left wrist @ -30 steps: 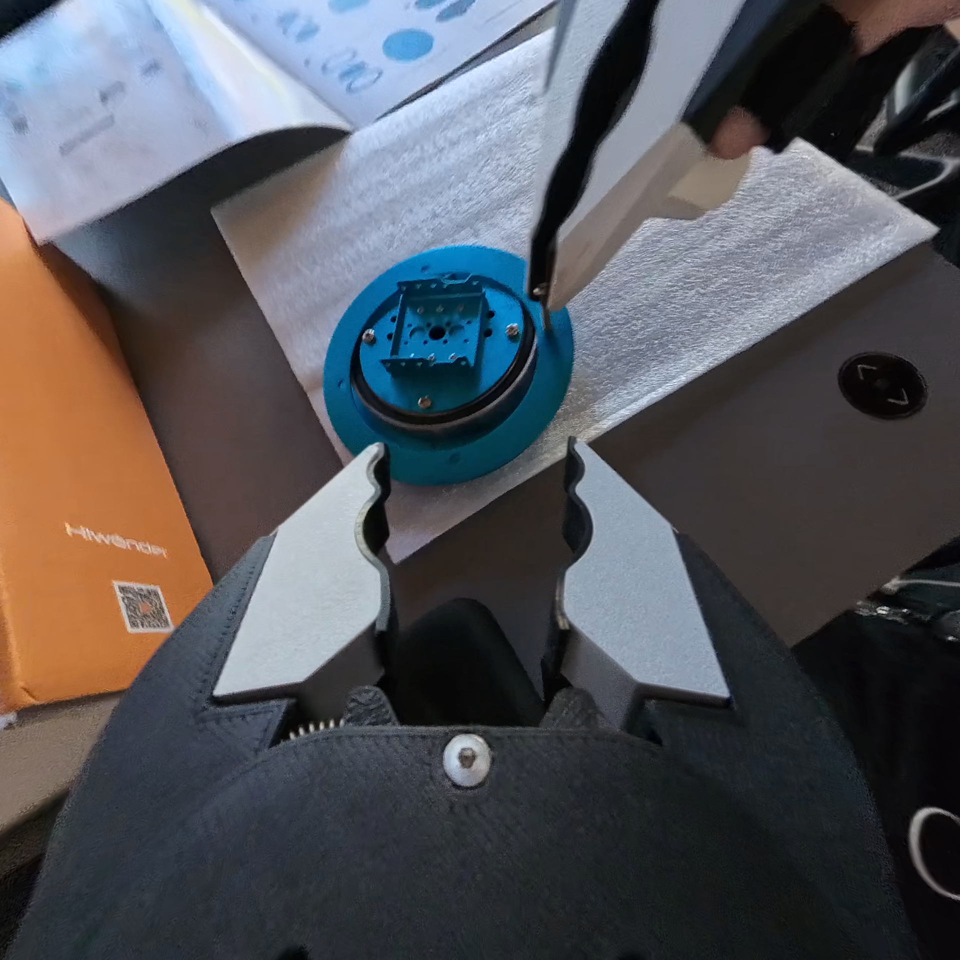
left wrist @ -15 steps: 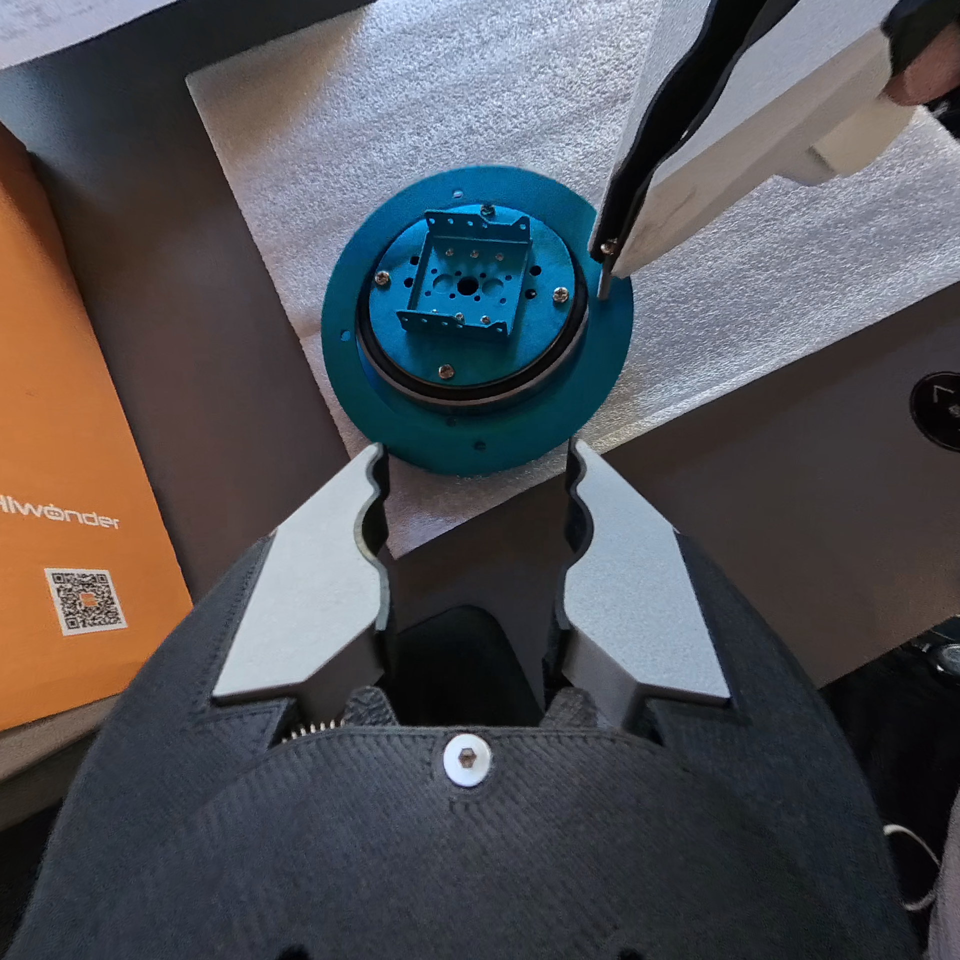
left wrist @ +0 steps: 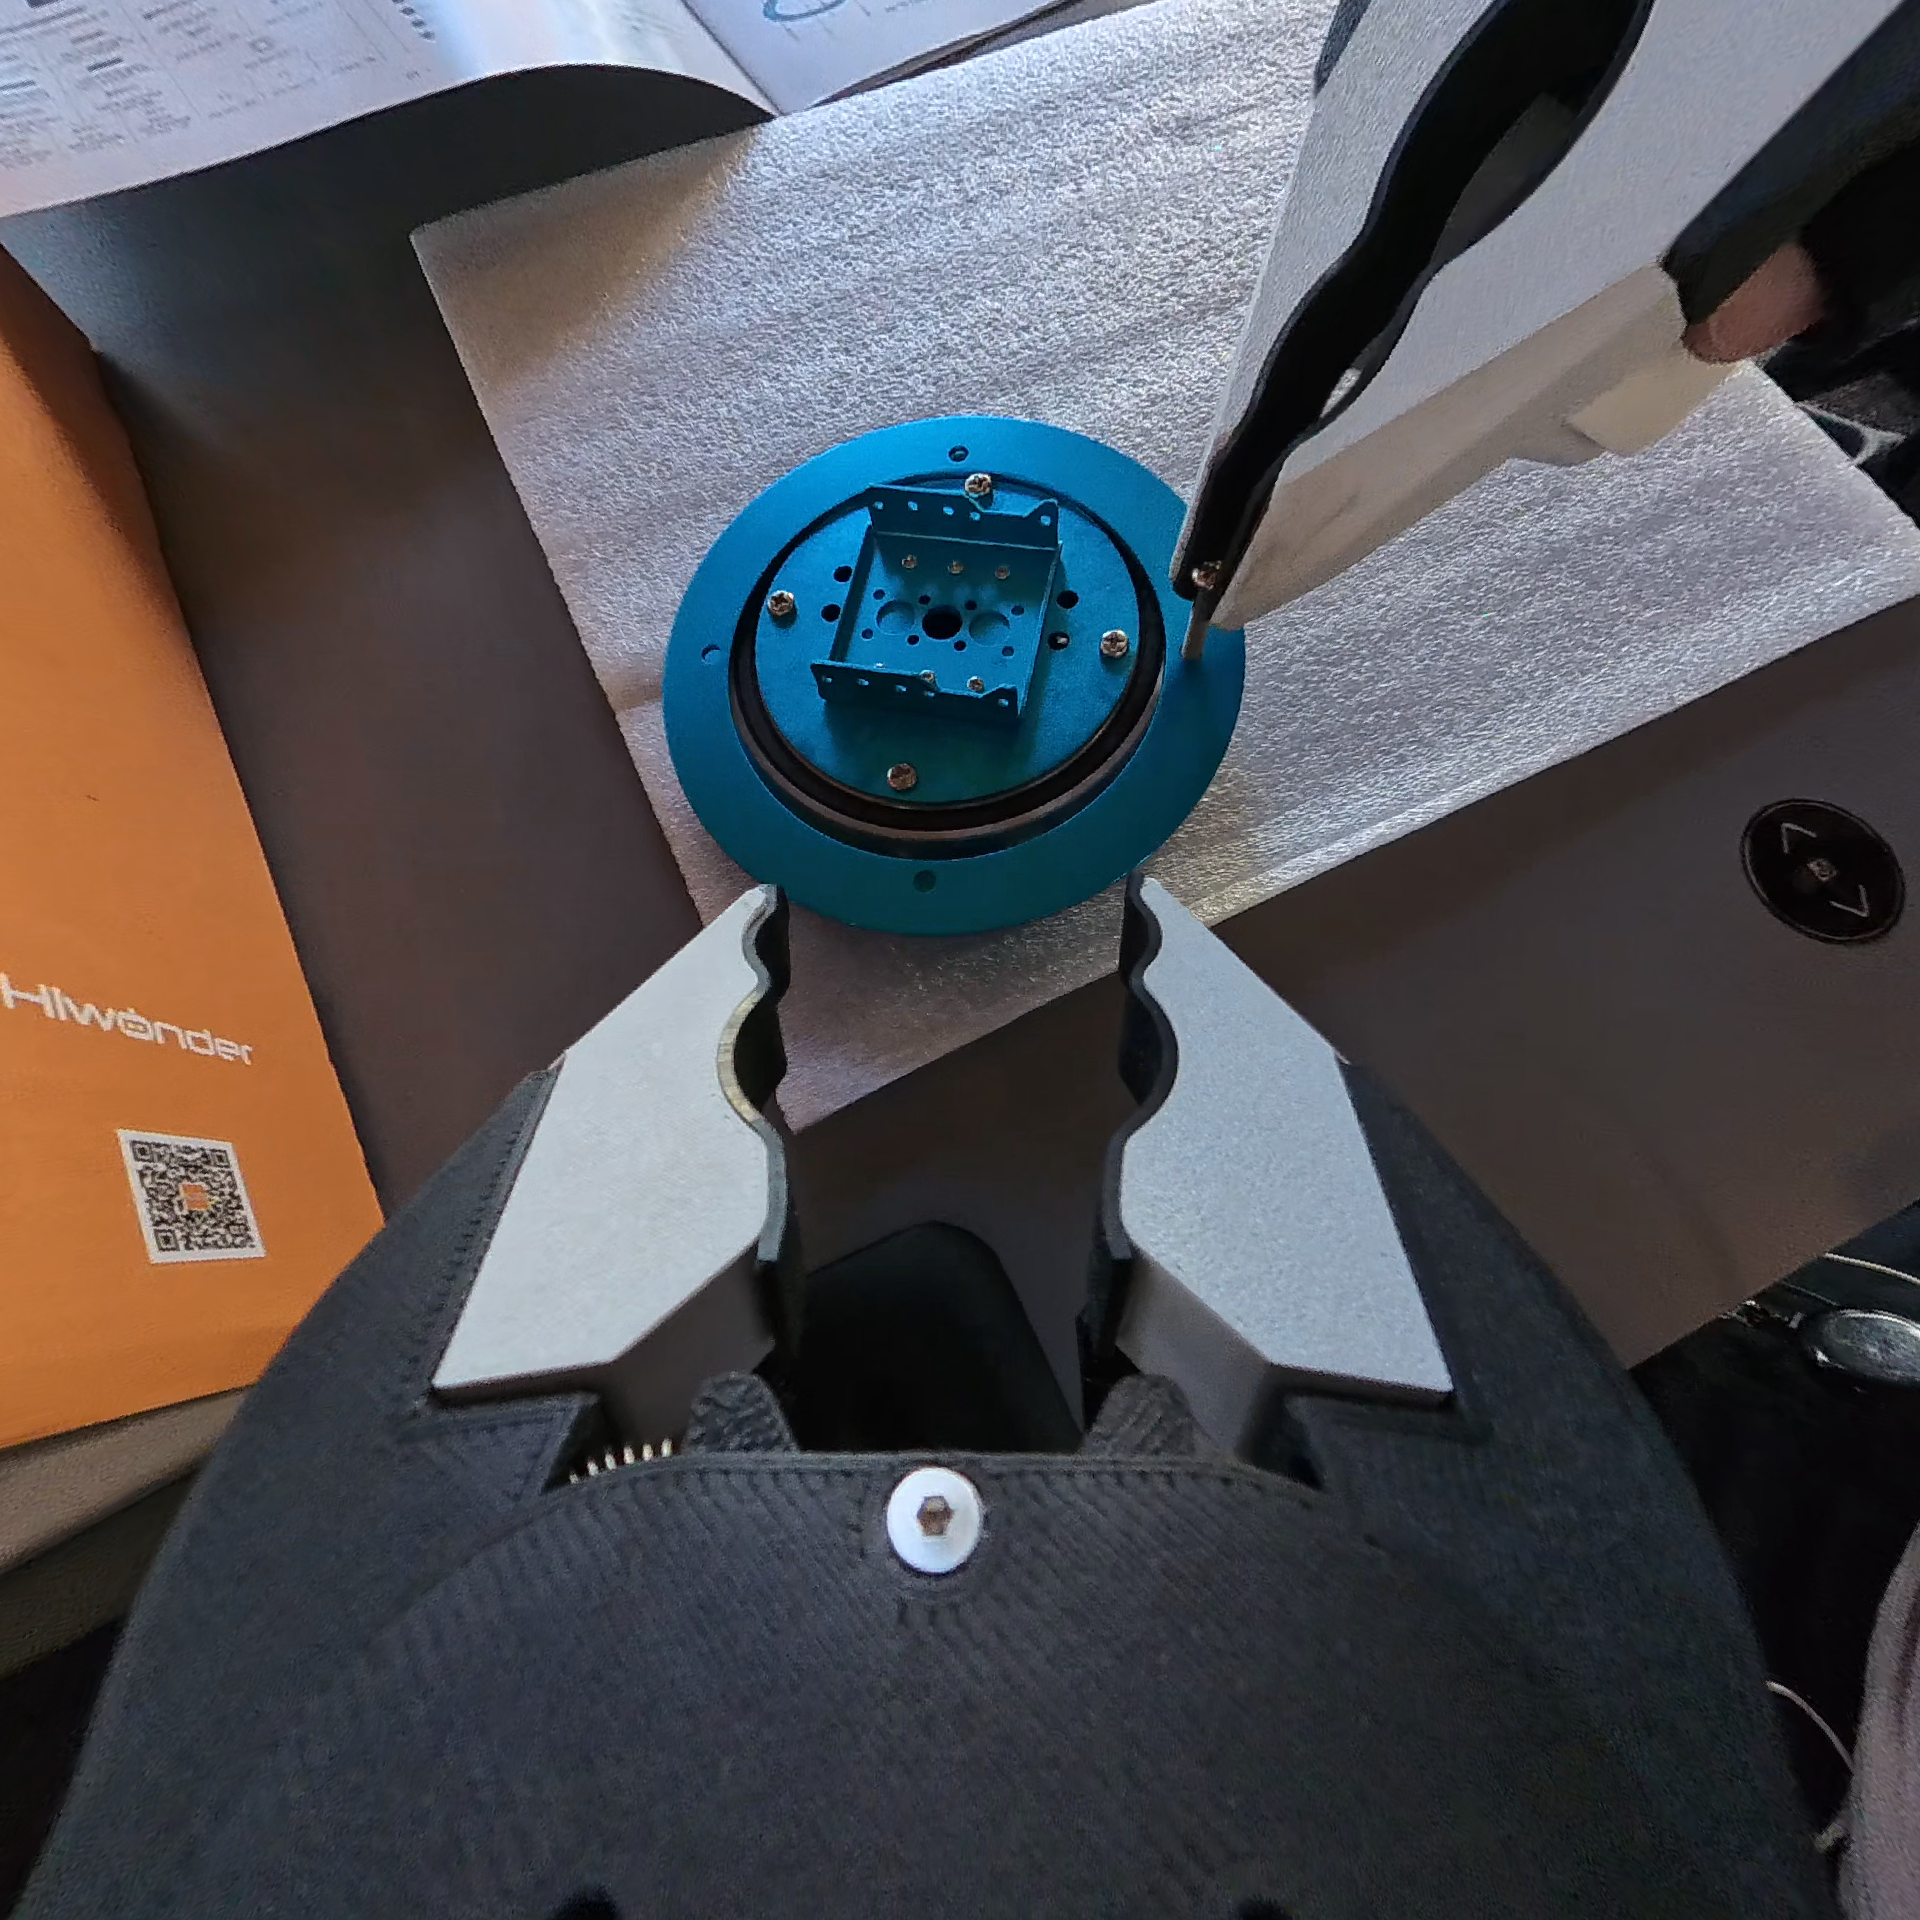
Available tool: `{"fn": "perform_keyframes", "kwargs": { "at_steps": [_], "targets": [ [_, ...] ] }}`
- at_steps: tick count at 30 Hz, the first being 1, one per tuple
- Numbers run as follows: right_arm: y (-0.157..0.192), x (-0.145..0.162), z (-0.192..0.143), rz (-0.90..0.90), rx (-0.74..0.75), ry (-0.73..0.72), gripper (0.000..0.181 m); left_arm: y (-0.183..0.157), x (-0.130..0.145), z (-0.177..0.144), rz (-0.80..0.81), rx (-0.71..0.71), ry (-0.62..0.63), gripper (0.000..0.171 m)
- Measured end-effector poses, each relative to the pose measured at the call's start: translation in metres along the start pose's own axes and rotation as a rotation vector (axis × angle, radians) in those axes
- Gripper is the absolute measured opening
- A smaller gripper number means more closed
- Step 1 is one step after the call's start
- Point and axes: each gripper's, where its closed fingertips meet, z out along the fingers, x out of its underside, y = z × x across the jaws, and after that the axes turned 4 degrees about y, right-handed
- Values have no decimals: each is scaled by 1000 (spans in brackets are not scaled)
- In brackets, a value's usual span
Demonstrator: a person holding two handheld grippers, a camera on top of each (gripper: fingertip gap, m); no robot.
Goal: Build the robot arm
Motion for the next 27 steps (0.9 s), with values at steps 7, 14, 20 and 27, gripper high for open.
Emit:
{"fn": "perform_keyframes", "kwargs": {
  "at_steps": [7, 14, 20, 27],
  "targets": [
    [-2, 1, 0, -14, 39, 14, 5, 0, -1, -1, 9, -15, -5, 63],
    [-2, 4, -1, -11, 73, -16, 5, -5, -4, -4, 28, -16, -17, 62],
    [1, 3, 0, -39, 78, -39, 5, -16, -18, -13, 76, -20, -50, 60],
    [-1, 7, 5, -115, 124, -6, 20, -20, -23, -15, 91, -19, -59, 60]
  ]
}}
